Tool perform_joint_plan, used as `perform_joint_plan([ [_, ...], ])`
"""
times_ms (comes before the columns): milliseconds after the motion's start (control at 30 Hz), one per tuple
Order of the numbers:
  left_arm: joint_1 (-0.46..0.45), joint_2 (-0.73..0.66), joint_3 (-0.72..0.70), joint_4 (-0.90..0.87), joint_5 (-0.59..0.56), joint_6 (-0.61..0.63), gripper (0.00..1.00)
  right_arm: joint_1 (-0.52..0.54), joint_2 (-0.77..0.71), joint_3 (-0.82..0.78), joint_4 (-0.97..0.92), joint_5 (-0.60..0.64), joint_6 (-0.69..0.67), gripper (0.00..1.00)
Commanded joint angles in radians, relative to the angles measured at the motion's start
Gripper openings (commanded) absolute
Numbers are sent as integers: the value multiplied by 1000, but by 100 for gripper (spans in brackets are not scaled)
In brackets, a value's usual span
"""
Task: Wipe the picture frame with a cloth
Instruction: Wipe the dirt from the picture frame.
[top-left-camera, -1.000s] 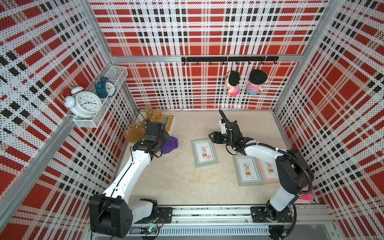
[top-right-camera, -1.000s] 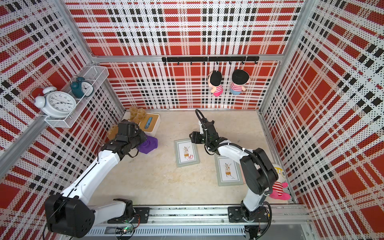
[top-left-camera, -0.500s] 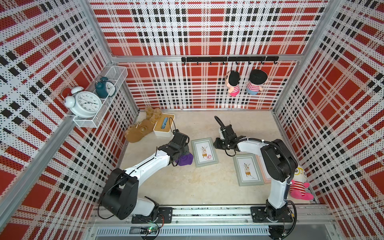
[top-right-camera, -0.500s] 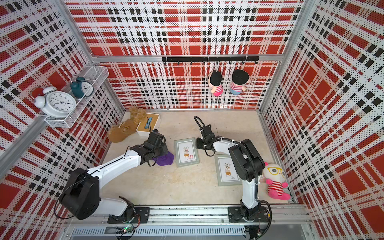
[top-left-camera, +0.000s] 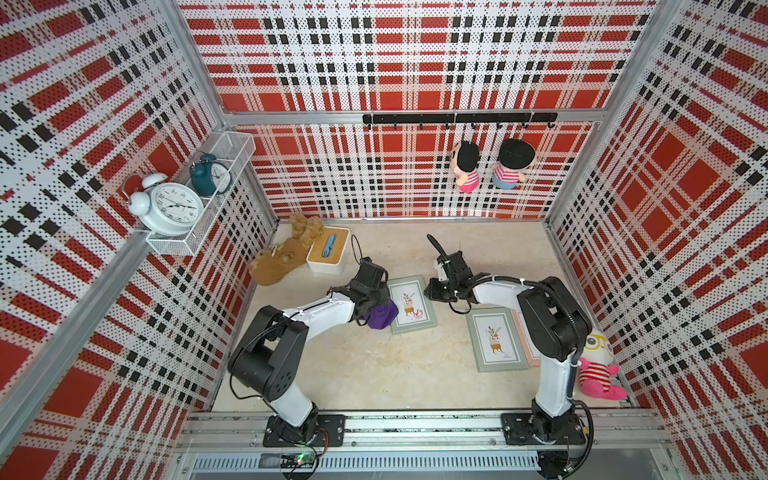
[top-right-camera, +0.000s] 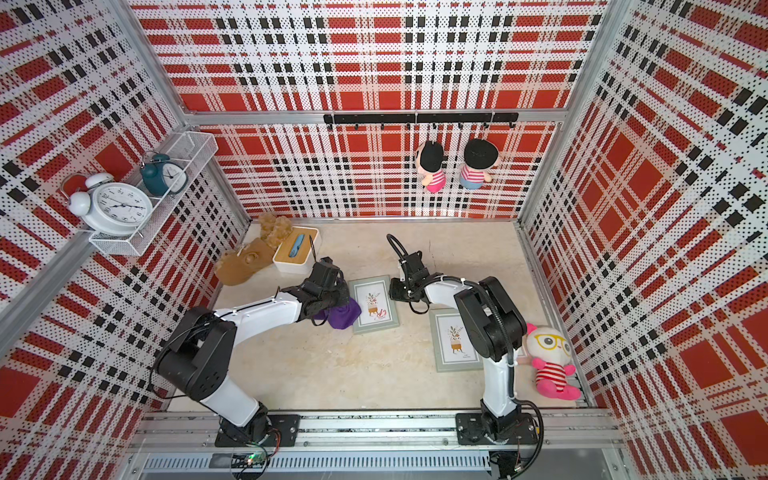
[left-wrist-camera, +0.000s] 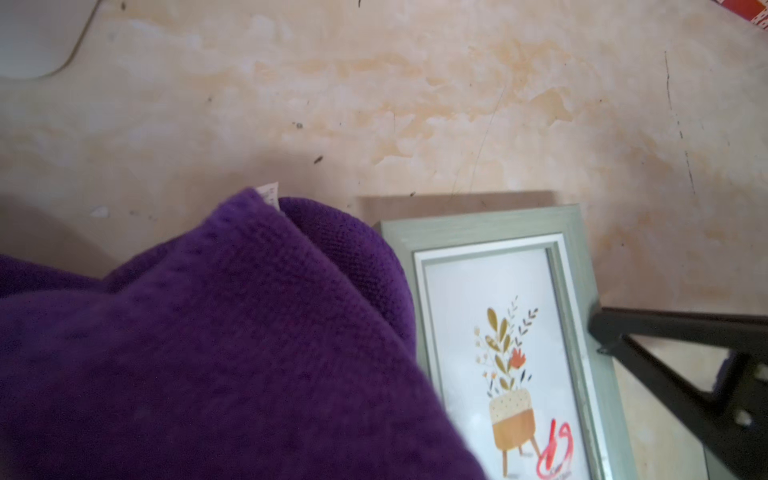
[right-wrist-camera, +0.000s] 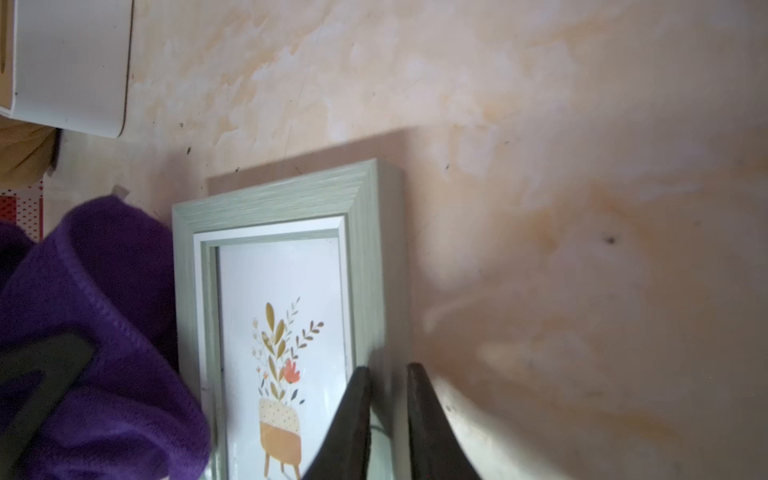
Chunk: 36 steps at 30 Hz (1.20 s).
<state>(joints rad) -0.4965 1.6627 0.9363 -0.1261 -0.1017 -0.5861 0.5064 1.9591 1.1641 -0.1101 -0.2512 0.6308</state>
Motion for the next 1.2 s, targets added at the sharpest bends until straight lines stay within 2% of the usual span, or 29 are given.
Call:
perform_joint_plan([
  [0,3,58,74,41,7,-6,0,-7,23,-25,3,1,11,18],
  [200,1,166,165,-33,-28,-9,0,-6,-5,-87,22,7,80,18],
  [367,-61,147,108,-91,-63,-27,0,-6,-30,-136,39,12,133,18],
  [633,-270,47,-95,-104,-119,-277,0,-5,-29,-148,39,24,165,16],
  [733,-301,29,-115,-104,-130,-327,0,-5,-35,-149,38,28,164,16],
  [833,-255,26,-114,-90,-134,-315,0,-6,-28,-149,27,34,156,15],
  [933,-168,47,-75,-52,-107,-236,0,-6,-15,-147,26,35,150,15],
  [1000,-97,90,-19,-24,-57,-167,0,-5,-6,-147,26,35,149,15],
  [1167,-1,231,167,-31,14,-50,0,-5,16,-147,26,36,148,14],
])
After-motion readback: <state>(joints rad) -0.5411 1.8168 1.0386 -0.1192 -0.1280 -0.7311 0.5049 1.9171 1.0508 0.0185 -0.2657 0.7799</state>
